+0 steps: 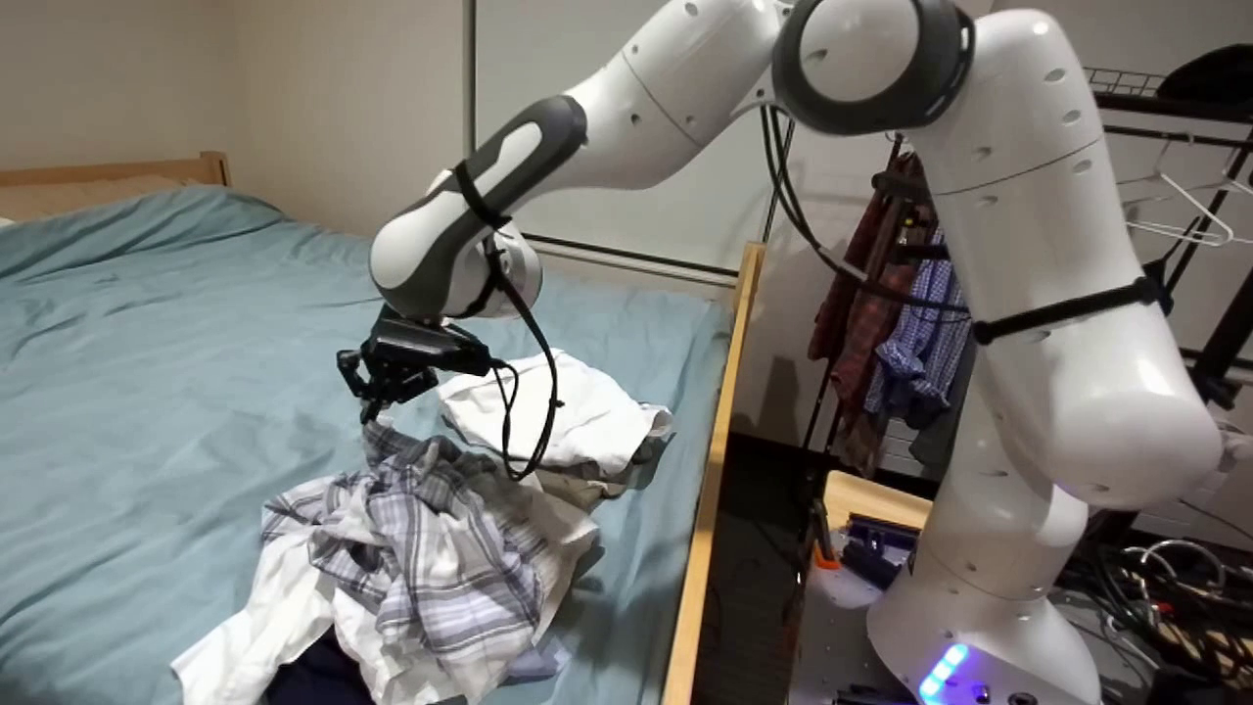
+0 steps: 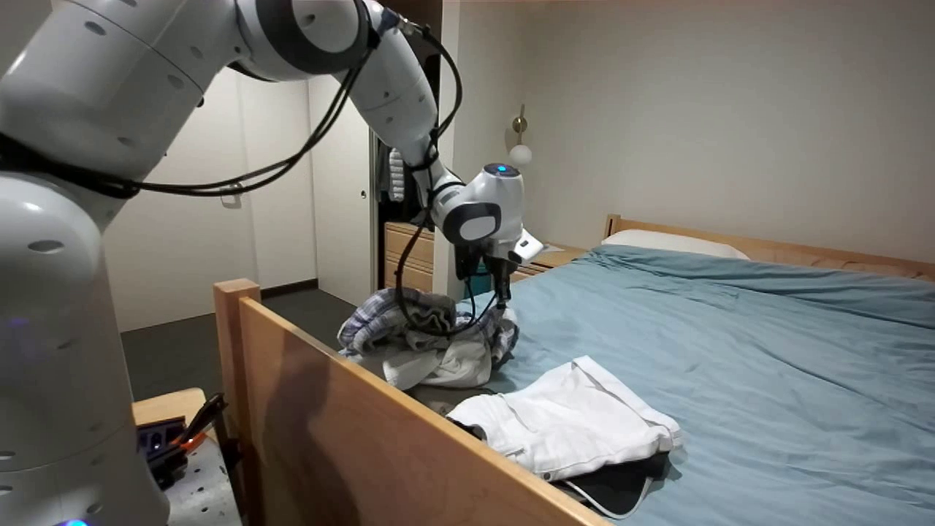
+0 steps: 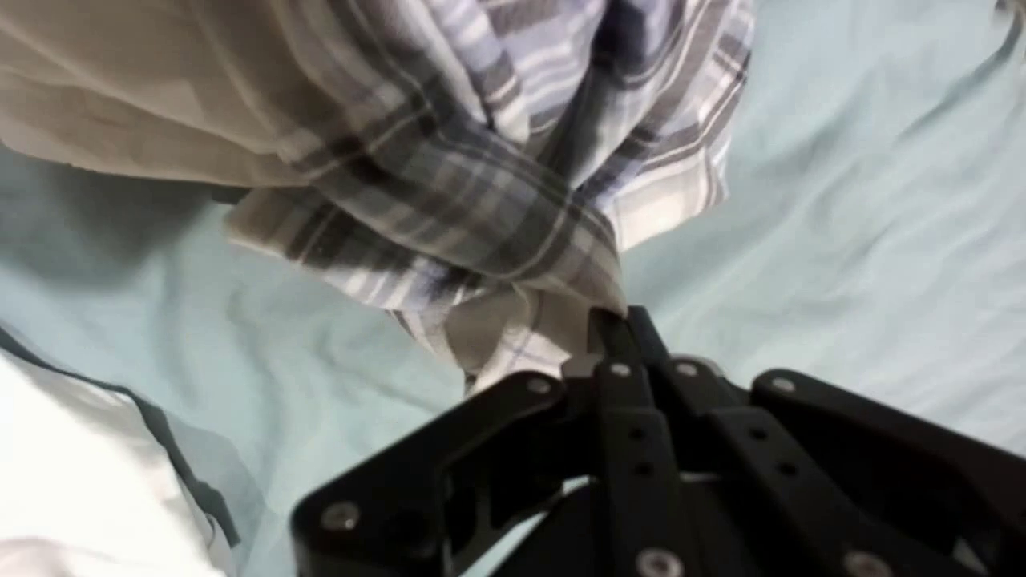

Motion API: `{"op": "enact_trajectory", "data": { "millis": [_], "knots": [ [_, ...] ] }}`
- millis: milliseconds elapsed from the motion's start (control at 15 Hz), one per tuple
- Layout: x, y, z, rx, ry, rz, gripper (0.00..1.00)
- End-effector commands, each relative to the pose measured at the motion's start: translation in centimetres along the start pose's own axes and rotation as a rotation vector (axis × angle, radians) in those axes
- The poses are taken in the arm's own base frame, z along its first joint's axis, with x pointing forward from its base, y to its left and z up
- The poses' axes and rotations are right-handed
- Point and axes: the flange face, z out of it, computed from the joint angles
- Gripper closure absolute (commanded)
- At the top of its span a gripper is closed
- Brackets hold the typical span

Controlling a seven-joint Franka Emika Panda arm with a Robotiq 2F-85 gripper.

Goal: Move one white object from the right heap to the left, then get the blue-white object and fold it on top of the left heap

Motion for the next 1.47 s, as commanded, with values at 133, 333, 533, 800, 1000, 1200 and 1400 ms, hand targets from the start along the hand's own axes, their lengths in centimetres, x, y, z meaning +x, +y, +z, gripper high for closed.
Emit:
{"op": "enact_trajectory", "data": {
  "millis": [133, 333, 533, 800, 1000, 1200, 1400],
  "knots": [
    [-9.0, -0.6, -6.9, 0.006, 0.109, -0.226, 1.00],
    [-13.2, 0.4, -9.7, 0.049, 0.192, -0.255, 1.00],
    [-16.9, 3.2, -12.1, 0.072, 0.262, -0.273, 1.00],
    [-22.3, 8.2, -13.9, 0.062, 0.283, -0.345, 1.00],
    [-25.2, 6.6, -12.6, 0.074, 0.265, -0.404, 1.00],
    [-30.8, 3.1, -12.0, 0.096, 0.132, -0.531, 1.00],
    [-34.8, -2.8, -10.1, 0.115, 0.016, -0.631, 1.00]
  ]
}}
